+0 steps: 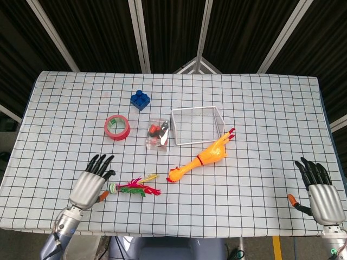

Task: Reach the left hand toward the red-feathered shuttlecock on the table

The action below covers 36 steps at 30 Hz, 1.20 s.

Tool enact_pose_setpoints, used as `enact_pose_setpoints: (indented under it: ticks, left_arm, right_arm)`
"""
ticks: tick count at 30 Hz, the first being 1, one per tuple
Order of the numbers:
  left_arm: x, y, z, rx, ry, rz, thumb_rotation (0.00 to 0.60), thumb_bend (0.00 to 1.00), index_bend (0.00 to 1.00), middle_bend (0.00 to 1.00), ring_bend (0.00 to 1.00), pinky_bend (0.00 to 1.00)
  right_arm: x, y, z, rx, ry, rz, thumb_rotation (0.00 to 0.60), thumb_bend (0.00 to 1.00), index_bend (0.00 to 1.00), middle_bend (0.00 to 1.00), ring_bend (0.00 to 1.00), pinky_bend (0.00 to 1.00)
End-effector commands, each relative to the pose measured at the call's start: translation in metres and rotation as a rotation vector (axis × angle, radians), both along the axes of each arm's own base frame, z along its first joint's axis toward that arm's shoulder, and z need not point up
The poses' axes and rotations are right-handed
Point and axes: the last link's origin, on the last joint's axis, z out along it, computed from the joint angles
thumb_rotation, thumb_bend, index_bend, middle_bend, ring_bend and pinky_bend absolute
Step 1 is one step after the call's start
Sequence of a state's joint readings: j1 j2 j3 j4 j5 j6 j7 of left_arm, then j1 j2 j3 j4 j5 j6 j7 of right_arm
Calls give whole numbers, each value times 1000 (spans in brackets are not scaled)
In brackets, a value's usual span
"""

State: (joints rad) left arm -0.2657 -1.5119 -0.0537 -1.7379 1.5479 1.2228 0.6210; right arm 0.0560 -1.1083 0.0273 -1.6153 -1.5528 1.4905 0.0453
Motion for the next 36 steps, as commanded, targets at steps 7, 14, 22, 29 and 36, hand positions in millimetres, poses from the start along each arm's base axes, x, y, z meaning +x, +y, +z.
enact_pose_setpoints:
  ticks: [7,14,22,29,36]
  left_arm:
    - [42,-4,-50,-101,-11,-59,600,328,360,46,0,0]
    - [57,-5,-73,-98,-5,-68,600,427,421,66,0,0]
    - [62,-3,-84,-82,-14,-63,600,476,469,68,0,0]
    - [59,-2,-83,-69,-13,-53,600,551,513,75,0,0]
    - [57,-3,-82,-72,-19,-48,600,589,566,84,0,0]
  right_arm:
    - [-1,0,1,-1,-5,-2,600,339,0,0,0,0]
    - [0,0,1,-2,-9,0,600,339,0,0,0,0]
    - [-1,-1,2,-2,-14,-2,600,339,0,0,0,0]
    - [0,0,1,-1,-13,-2,600,339,0,0,0,0]
    - [0,0,1,-2,-11,-3,600,339,0,0,0,0]
